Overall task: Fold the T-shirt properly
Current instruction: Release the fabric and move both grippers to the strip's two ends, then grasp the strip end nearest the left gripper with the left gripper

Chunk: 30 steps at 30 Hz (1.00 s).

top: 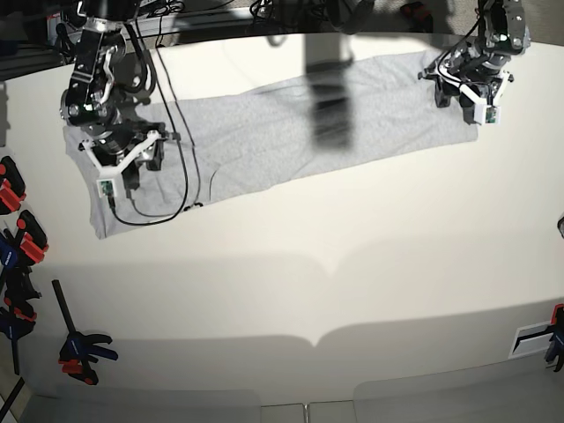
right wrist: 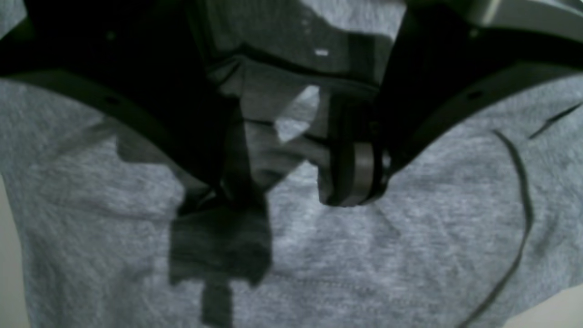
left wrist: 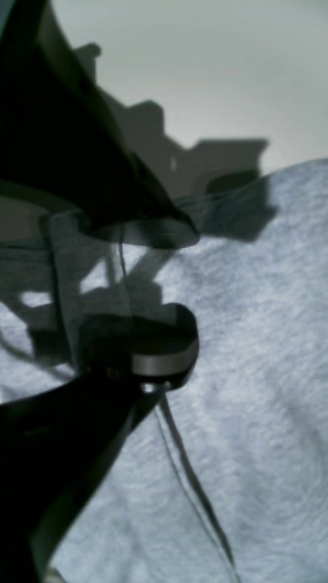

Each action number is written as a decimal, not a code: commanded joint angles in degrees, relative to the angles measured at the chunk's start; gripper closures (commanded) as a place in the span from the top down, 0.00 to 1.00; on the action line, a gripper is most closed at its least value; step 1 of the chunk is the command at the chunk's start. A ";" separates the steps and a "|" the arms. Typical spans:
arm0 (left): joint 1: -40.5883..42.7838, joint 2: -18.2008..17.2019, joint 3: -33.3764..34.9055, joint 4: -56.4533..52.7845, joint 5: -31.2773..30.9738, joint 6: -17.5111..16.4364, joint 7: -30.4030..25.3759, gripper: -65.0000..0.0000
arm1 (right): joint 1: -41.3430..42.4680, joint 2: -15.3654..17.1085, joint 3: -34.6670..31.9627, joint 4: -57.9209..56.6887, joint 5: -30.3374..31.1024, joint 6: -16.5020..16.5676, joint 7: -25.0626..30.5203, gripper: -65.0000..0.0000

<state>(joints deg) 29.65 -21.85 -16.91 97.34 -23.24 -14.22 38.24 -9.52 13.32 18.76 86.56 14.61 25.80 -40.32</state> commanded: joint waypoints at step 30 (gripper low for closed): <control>-16.92 -11.30 -0.31 -9.07 1.66 0.74 3.76 0.44 | -0.02 -3.93 0.02 7.54 7.87 -0.15 -11.61 0.46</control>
<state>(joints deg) 13.43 -31.79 -16.82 87.42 -21.02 -13.58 43.27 -10.13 8.91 18.74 93.23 22.37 25.54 -51.75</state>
